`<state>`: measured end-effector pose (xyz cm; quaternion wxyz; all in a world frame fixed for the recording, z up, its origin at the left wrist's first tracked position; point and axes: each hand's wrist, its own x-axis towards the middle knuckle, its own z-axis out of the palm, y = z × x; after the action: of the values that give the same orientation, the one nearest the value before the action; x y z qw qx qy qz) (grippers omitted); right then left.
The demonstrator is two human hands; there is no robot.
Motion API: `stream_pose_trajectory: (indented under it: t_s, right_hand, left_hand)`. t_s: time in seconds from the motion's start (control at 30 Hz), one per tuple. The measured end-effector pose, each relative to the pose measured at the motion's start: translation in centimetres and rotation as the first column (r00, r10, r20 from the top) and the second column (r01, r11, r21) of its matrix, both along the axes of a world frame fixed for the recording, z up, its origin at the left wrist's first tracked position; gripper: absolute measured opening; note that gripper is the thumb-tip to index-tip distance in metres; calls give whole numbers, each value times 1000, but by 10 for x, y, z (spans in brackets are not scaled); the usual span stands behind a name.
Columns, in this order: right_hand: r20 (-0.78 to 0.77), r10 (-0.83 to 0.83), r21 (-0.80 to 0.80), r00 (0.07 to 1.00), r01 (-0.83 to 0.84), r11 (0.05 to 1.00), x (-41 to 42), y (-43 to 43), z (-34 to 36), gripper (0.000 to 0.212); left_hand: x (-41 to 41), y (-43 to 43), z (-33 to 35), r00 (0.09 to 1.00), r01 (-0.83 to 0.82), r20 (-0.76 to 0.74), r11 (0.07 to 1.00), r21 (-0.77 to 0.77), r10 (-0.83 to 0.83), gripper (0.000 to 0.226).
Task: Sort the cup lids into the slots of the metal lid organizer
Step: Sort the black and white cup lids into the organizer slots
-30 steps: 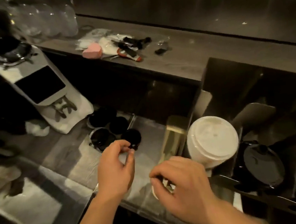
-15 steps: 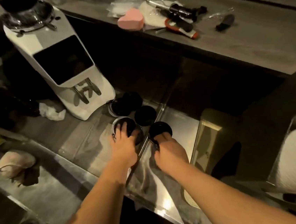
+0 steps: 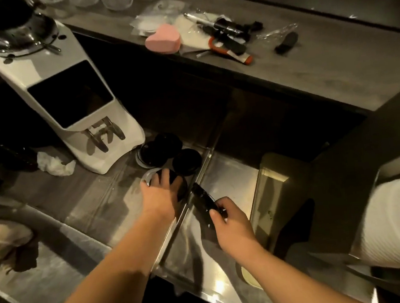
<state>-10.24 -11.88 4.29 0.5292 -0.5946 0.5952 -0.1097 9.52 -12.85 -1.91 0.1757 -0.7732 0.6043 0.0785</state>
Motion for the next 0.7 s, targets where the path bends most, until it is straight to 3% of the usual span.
stream_pose_trajectory:
  t_s: [0.07, 0.17, 0.3, 0.4, 0.5, 0.57, 0.7]
  right_hand:
    - [136, -191, 121, 972, 175, 977, -7, 3, 16, 17]
    - [308, -433, 243, 847, 370, 897, -14, 0, 40, 18]
    - [479, -576, 405, 662, 415, 815, -18, -6, 66, 21]
    - [540, -584, 480, 606, 349, 805, -22, -4, 84, 19]
    - [585, -504, 462, 635, 251, 851, -29, 1, 96, 25]
    - [574, -411, 374, 709, 220, 901, -31, 5, 102, 22]
    - [537, -225, 167, 813, 159, 973, -37, 18, 124, 9]
  left_hand:
    - [7, -10, -2, 995, 87, 44, 995, 50, -90, 85]
    - [20, -24, -8, 994, 105, 34, 991, 78, -108, 93]
    - [26, -33, -10, 989, 147, -6, 984, 104, -147, 100]
    - [26, -32, -13, 984, 170, 25, 980, 105, -174, 107]
    - [26, -31, -10, 992, 125, -36, 991, 51, -124, 107]
    - [25, -28, -5, 982, 12, -186, 1000, -7, -13, 104]
    - [14, -21, 24, 831, -288, -537, 938, -194, 145, 85]
